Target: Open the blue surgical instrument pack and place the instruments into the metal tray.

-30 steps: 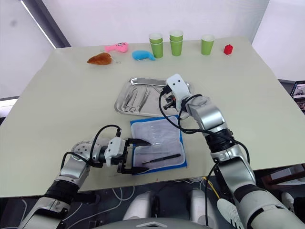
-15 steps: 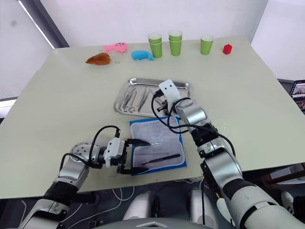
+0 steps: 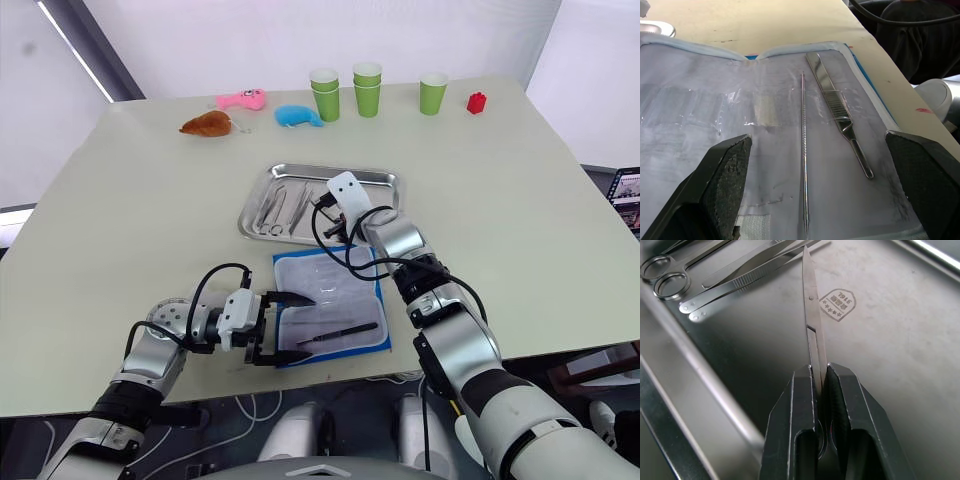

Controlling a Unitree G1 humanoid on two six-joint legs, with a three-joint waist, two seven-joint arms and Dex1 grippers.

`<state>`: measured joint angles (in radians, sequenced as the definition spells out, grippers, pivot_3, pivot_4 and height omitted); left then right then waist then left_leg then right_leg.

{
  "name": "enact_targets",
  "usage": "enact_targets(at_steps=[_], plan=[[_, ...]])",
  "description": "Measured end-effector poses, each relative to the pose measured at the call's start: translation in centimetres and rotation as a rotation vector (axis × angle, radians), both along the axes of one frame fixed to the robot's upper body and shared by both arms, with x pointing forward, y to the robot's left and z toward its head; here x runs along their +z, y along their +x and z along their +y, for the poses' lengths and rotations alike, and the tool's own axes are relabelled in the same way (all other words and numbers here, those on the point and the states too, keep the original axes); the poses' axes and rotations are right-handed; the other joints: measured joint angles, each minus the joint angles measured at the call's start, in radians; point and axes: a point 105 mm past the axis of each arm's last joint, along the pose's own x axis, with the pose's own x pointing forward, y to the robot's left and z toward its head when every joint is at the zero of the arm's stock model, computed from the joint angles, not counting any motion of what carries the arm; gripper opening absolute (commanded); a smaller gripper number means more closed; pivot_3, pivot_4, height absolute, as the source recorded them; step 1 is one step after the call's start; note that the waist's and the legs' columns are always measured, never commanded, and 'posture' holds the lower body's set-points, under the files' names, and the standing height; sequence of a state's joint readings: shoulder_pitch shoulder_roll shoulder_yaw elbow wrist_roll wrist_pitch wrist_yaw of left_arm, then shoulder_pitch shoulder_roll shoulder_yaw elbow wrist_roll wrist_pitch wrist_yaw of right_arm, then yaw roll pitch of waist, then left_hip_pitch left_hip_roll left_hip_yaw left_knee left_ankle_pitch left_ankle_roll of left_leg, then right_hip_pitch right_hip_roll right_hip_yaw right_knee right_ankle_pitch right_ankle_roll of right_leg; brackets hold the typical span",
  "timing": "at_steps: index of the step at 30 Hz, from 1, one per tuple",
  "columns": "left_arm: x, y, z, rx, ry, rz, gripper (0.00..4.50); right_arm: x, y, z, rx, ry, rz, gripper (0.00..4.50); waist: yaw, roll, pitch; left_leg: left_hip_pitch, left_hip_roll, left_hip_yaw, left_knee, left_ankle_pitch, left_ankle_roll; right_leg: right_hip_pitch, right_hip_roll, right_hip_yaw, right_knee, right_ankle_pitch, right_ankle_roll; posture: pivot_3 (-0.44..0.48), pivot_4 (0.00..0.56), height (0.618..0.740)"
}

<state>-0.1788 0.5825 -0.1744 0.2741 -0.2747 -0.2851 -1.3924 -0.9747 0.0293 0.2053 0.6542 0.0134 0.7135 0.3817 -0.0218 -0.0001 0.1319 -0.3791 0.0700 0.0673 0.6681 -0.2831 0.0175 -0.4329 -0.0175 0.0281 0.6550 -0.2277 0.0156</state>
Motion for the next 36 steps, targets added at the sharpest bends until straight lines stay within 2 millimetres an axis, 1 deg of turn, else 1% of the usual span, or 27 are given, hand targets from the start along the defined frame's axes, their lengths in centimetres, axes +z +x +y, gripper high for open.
enact_targets(at_steps=[1, 3, 4, 7, 8, 10, 13, 15, 17, 18, 20, 21, 22, 23, 24, 26, 27, 31, 36], plan=[[0.0, 0.0, 0.0, 0.000, 0.000, 0.000, 4.50, 0.0, 0.0, 0.0, 0.004, 0.002, -0.001, 1.62, 0.000, 0.000, 0.000, 0.000, 0.000, 0.000, 0.000, 0.000, 0.000, 0.000, 0.000, 0.000, 0.000, 0.000, 0.000, 0.000, 0.150, 0.739], [0.0, 0.0, 0.0, 0.000, 0.000, 0.000, 4.50, 0.2, 0.0, 0.0, 0.004, 0.010, -0.004, 2.64, 0.000, 0.000, 0.000, 0.000, 0.000, 0.000, 0.000, 0.000, 0.000, 0.000, 0.000, 0.000, 0.000, 0.000, 0.000, 0.000, 0.150, 0.739], [0.0, 0.0, 0.0, 0.001, 0.000, 0.000, 4.50, 0.2, 0.1, 0.0, 0.004, 0.013, -0.007, 3.03, 0.000, 0.000, 0.000, 0.000, 0.000, 0.000, 0.000, 0.000, 0.000, 0.000, 0.000, 0.000, 0.000, 0.000, 0.000, 0.000, 0.150, 0.739], [0.0, 0.0, 0.0, 0.001, 0.000, 0.000, 4.50, 1.2, 0.1, -0.1, 0.017, 0.031, -0.044, 4.34, 0.000, 0.000, 0.000, 0.000, 0.000, 0.000, 0.000, 0.000, 0.000, 0.000, 0.000, 0.000, 0.000, 0.000, 0.000, 0.000, 0.150, 0.739], [0.0, 0.0, 0.0, 0.001, 0.000, 0.000, 4.50, 1.4, 0.1, -0.2, 0.020, 0.034, -0.049, 4.34, 0.000, 0.000, 0.000, 0.000, 0.000, 0.000, 0.000, 0.000, 0.000, 0.000, 0.000, 0.000, 0.000, 0.000, 0.000, 0.000, 0.150, 0.739], [0.0, 0.0, 0.0, 0.003, -0.001, -0.001, 4.50, 2.3, 0.0, -0.3, 0.050, 0.064, -0.101, 4.34, 0.000, 0.000, 0.000, 0.000, 0.000, 0.000, 0.000, 0.000, 0.000, 0.000, 0.000, 0.000, 0.000, 0.000, 0.000, 0.000, 0.150, 0.739], [0.0, -0.1, 0.0, 0.003, -0.002, -0.002, 4.50, 4.2, -0.5, -0.9, 0.113, 0.137, -0.244, 4.34, 0.001, 0.000, 0.000, 0.000, 0.000, 0.000, -0.001, 0.000, 0.000, 0.000, 0.000, 0.000, -0.001, -0.002, 0.003, 0.000, 0.150, 0.739], [0.0, -0.1, 0.0, 0.004, -0.001, -0.002, 4.50, 4.6, -1.2, -1.4, 0.148, 0.182, -0.285, 4.34, 0.000, 0.000, 0.000, 0.000, 0.000, 0.000, -0.001, 0.000, 0.000, 0.000, 0.000, 0.000, -0.001, -0.002, 0.003, 0.000, 0.150, 0.739], [0.0, -0.1, 0.0, 0.004, -0.002, -0.002, 4.50, 4.4, -2.2, -2.0, 0.181, 0.214, -0.296, 4.34, 0.001, 0.000, 0.000, 0.000, 0.000, 0.000, -0.001, 0.000, 0.000, 0.000, 0.000, 0.000, -0.001, -0.002, 0.003, 0.000, 0.150, 0.739], [0.0, -0.1, 0.0, 0.005, -0.002, -0.002, 4.50, 3.9, -2.8, -2.5, 0.193, 0.227, -0.289, 4.34, 0.001, 0.000, 0.000, 0.000, 0.000, 0.000, -0.001, 0.000, 0.000, 0.000, 0.000, 0.000, -0.001, -0.002, 0.003, 0.000, 0.150, 0.739], [0.0, -0.1, 0.1, 0.007, -0.002, -0.001, 4.50, 3.5, -3.2, -3.1, 0.197, 0.235, -0.280, 4.34, 0.000, 0.000, 0.000, 0.000, 0.000, 0.001, -0.001, 0.000, 0.000, 0.000, 0.000, 0.000, -0.001, -0.002, 0.003, 0.000, 0.150, 0.739], [-0.1, -0.2, 0.2, 0.009, -0.002, -0.001, 4.50, 3.7, -3.9, -3.9, 0.211, 0.251, -0.297, 4.34, -0.003, 0.000, 0.000, 0.001, 0.000, 0.001, -0.001, 0.000, 0.000, 0.000, 0.000, 0.000, -0.001, -0.002, 0.003, 0.000, 0.150, 0.739], [-0.1, -0.2, 0.2, 0.009, -0.002, -0.001, 4.50, 3.8, -4.0, -3.9, 0.212, 0.252, -0.298, 4.34, -0.003, 0.000, 0.000, 0.001, 0.000, 0.001, -0.001, 0.000, 0.000, 0.000, 0.000, 0.000, -0.001, -0.002, 0.003, 0.000, 0.150, 0.739], [0.0, -0.2, 0.2, 0.007, -0.001, -0.001, 4.50, 4.0, -4.2, -4.5, 0.213, 0.255, -0.307, 4.34, -0.004, 0.000, 0.000, 0.000, 0.000, 0.000, -0.001, 0.000, 0.000, 0.000, 0.000, 0.000, -0.002, -0.002, 0.003, 0.000, 0.150, 0.739], [-0.1, -0.2, 0.2, 0.006, -0.004, -0.001, 4.50, 4.3, -5.2, -5.3, 0.231, 0.279, -0.321, 4.34, -0.002, 0.000, 0.000, 0.000, 0.001, 0.000, -0.002, 0.000, 0.000, 0.000, 0.000, -0.001, -0.002, -0.002, 0.003, 0.000, 0.150, 0.739], [-0.1, -0.2, 0.2, 0.005, -0.004, -0.001, 4.50, 4.2, -6.0, -6.2, 0.250, 0.283, -0.318, 4.34, -0.002, 0.000, 0.000, 0.000, 0.000, 0.000, -0.002, 0.000, 0.000, 0.000, 0.000, 0.000, -0.002, -0.002, 0.003, 0.000, 0.150, 0.739], [-0.1, -0.3, 0.2, 0.005, -0.004, -0.001, 4.50, 3.7, -7.3, -7.0, 0.290, 0.278, -0.305, 4.34, -0.001, 0.000, 0.000, 0.000, 0.001, 0.000, -0.002, 0.000, 0.000, 0.000, 0.000, 0.000, -0.003, -0.002, 0.003, 0.000, 0.150, 0.739], [-0.1, -0.3, 0.3, 0.006, 0.002, 0.000, 4.50, 2.9, -9.9, -8.2, 0.382, 0.280, -0.285, 4.34, -0.003, 0.000, 0.000, 0.001, 0.001, 0.000, -0.003, 0.000, 0.000, 0.000, 0.001, 0.000, -0.003, -0.003, 0.004, 0.000, 0.150, 0.739], [-0.1, -0.2, 0.3, 0.003, 0.002, 0.000, 4.50, 3.7, -12.5, -9.7, 0.499, 0.293, -0.330, 4.34, -0.004, -0.001, 0.001, 0.001, 0.001, 0.000, -0.003, 0.000, 0.000, 0.000, 0.001, 0.000, -0.003, -0.003, 0.004, 0.000, 0.150, 0.739]])
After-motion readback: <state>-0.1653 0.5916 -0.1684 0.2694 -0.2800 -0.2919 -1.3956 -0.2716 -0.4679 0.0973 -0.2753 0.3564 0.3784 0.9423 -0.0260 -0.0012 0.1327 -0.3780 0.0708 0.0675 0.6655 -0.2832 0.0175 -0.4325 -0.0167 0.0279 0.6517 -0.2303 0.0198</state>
